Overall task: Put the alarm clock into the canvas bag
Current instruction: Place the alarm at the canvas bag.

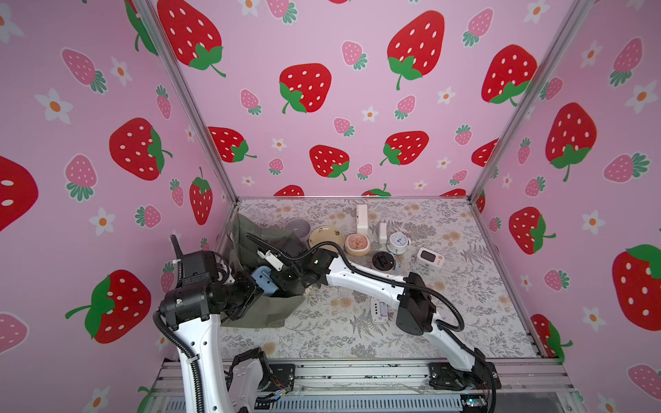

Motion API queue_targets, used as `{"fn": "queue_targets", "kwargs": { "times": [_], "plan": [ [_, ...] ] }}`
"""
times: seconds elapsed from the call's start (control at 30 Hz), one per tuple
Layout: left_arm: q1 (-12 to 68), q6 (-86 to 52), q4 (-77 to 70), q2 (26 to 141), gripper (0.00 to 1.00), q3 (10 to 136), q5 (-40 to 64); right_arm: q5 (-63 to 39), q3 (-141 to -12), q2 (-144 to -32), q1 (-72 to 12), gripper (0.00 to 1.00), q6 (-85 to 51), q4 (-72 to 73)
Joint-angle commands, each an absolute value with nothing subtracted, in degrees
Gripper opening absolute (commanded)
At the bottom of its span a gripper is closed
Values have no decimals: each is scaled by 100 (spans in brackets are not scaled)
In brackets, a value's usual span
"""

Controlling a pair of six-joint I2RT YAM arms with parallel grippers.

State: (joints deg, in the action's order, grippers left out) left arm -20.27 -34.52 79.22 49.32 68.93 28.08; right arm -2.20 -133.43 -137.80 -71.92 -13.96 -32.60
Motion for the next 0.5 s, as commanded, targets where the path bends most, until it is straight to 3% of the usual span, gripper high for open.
{"fn": "queue_targets", "kwargs": {
  "times": [0.0, 0.07, 0.1, 0.3, 0.47],
  "plan": [
    [-2039, -3483, 7945, 4906, 0, 6857, 3024, -75, -13762, -13969, -7198, 36, -1016, -3312],
    [-2041, -3467, 7962, 4905, 0, 6866, 3004, -105, -13990, -14006, -7198, 67, -977, -3469],
    [-2039, -3461, 7968, 4906, 0, 6873, 2997, -137, -14041, -13961, -7181, 98, -974, -3513],
    [-2039, -3445, 8019, 4931, 0, 6922, 2923, -87, -13783, -12973, -6874, 100, -1603, -3719],
    [-2039, -3445, 8024, 4927, 0, 6901, 2898, 304, -12577, -11512, -6570, 100, -2119, -3843]
  ]
}}
